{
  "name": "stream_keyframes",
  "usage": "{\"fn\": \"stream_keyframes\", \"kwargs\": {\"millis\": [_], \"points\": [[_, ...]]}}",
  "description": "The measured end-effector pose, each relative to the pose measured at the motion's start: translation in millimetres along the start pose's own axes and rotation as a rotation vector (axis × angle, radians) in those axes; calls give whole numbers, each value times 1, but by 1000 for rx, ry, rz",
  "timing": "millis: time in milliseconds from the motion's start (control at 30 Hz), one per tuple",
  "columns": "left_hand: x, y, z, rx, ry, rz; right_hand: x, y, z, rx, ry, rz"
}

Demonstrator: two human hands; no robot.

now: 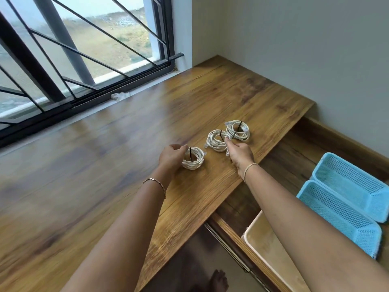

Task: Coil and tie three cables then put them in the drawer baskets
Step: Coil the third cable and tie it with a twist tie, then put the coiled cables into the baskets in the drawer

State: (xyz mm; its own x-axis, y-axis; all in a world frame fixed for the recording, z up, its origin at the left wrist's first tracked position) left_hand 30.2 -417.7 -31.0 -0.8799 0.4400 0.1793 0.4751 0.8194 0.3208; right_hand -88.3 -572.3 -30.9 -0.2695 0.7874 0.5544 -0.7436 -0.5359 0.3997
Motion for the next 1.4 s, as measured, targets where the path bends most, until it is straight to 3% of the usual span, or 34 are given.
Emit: {"fn": "stream_keyframes", "kwargs": {"millis": [233,467,633,767,933,1233,1400], "points": [[-4,-3,5,-49,-59,79,-9,-4,6,-53,8,-56],[7,-1,5,42,-42,-13,-9,-4,12,-45,-25,-35],[27,1,7,173,6,-120,-3,-3,11,-108,24,47],[51,-3,0,332,31,-164,7,9,13,-244,9,229],[87,-24,-14,448,25,-243,16,42,7,-319,84,349],[202,-98,-36,606,6,-453,29,137,-50,-325,55,514],[261,-143,-46,632,7,-434,35,194,-86,-303,31,553]]}}
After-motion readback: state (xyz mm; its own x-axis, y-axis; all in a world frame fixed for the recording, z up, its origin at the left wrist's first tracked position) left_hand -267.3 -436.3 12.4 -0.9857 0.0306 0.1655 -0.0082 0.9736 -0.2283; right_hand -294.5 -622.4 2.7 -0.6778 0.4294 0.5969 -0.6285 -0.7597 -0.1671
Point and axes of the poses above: each hand's wrist, its own x-axis away from the middle knuckle, its own y-axis out of the back of the hand, z = x × y, the point moved 1 cm from there along -x, towards the middle knuckle, and after that the axes turned 13 degrees about -y, right-handed, at the moved point
